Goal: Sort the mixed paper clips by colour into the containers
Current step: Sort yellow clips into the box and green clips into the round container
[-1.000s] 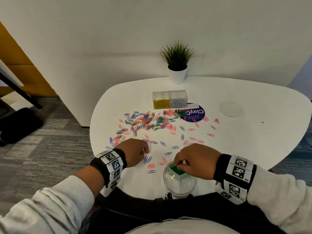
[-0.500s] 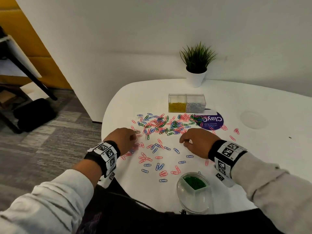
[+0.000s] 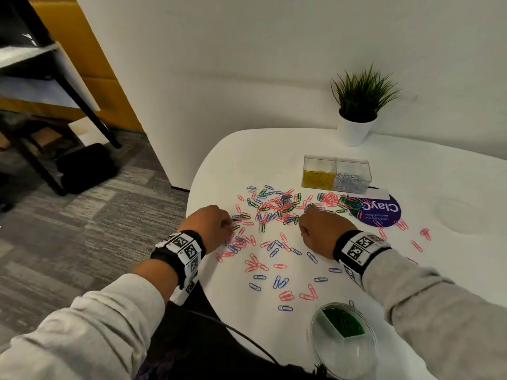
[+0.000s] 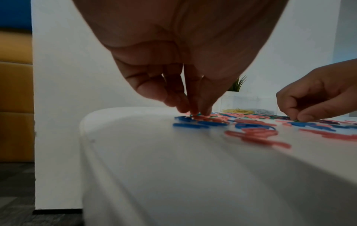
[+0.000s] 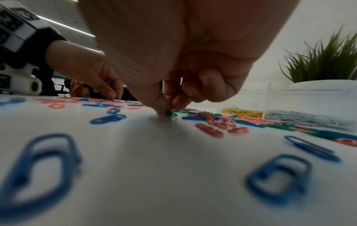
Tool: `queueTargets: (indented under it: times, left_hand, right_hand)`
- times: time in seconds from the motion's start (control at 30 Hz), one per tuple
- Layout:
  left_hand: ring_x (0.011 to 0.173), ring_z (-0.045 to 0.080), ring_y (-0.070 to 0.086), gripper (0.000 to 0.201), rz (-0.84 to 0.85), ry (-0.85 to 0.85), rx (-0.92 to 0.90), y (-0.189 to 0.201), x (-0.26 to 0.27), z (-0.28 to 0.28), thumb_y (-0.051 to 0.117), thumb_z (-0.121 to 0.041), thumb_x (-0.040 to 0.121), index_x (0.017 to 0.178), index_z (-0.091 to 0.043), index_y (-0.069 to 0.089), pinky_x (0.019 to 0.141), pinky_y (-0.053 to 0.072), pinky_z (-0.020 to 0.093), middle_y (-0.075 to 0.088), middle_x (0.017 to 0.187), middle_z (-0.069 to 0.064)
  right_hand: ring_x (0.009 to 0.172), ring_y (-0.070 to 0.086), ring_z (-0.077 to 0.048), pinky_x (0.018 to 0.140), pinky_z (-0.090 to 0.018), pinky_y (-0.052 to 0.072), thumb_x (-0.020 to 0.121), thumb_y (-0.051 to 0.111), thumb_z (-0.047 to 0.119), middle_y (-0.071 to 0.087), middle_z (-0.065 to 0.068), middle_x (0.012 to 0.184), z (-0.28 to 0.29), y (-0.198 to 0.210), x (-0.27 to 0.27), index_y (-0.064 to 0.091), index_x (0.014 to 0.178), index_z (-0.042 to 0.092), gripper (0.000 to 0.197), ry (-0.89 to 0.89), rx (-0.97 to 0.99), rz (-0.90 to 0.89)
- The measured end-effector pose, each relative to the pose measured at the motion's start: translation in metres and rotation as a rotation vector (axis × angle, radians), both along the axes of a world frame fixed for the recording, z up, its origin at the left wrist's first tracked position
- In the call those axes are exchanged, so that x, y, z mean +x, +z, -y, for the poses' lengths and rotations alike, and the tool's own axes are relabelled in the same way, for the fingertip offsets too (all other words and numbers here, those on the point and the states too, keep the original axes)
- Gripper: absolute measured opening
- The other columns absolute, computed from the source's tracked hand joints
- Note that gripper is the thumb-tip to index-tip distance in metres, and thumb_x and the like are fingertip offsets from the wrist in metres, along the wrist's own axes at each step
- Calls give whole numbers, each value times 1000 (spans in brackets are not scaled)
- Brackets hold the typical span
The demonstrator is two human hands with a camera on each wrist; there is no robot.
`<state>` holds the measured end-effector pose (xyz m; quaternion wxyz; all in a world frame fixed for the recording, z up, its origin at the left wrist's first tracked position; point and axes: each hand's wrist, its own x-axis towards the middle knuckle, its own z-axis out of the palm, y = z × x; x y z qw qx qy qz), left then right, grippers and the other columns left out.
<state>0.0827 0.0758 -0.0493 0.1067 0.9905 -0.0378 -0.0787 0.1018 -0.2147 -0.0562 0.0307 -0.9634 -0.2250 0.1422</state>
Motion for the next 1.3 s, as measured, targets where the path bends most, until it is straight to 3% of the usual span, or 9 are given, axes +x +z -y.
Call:
queueTargets:
  times: [0.2,0.27,0.37,0.5,0.63,0.8,0.97,1.17,1.3]
  left_hand:
    - [92,17,57,22,7,-93,27,-5,-2,6,50,-34,97,102,-29,70,79,51,33,57,98,-5]
    - [90,18,57,24,26,-120,46,-8,-3,9,45,-31,98,98,-23,68,76,49,31,55,95,-4]
    - [87,17,54,23,5,-93,41,-11,-4,13,41,-30,99,95,-20,62,74,46,30,52,97,-2]
    - [84,16,55,19,-68,-104,-22,-11,-5,14,46,-29,96,88,-23,61,76,50,33,52,94,-6]
    - [81,14,56,13,-51,-123,-114,-9,-4,8,53,-25,91,82,-26,62,76,50,32,53,88,-8]
    - [88,14,57,11,-35,-113,-85,-7,-4,10,60,-31,91,96,-28,69,81,51,31,56,96,-8]
    - [90,15,56,18,-77,-153,-12,-3,-4,19,55,-27,92,100,-24,71,78,48,28,57,100,-6]
    - [82,15,55,6,-118,-144,-3,-5,-6,22,56,-28,86,85,-29,62,72,50,29,53,93,-9]
    - [81,14,57,3,-137,-113,-44,-5,-7,22,59,-28,83,81,-27,61,75,54,32,58,89,-10]
  right_hand:
    - [75,50,-23,62,-30,36,94,44,24,51,5,79,-10,13,0,40,91,27,6,24,116,-2]
    - [89,57,-26,72,-31,42,96,40,20,63,0,103,-19,15,4,44,109,32,18,27,141,-75]
    - [128,47,-25,105,-38,40,100,35,21,50,1,143,-35,19,9,49,134,38,40,86,93,-189]
    - [143,32,-24,115,-39,27,101,34,29,37,1,154,-42,22,10,46,142,43,45,147,28,-194]
    - [128,48,-21,100,-34,40,97,40,28,52,7,133,-39,17,13,55,132,39,40,151,64,-121]
    - [124,47,-21,94,-33,41,99,35,25,50,4,129,-42,10,14,43,143,48,49,194,36,-139]
    - [94,55,-21,76,-33,47,101,39,30,54,3,103,-39,4,15,62,112,31,25,240,62,-7]
    - [101,54,-17,83,-31,46,101,46,32,53,8,112,-31,1,18,59,121,38,24,189,108,-35]
    - [90,56,-20,80,-38,50,99,49,31,56,5,101,-34,0,18,56,101,29,8,134,97,-47]
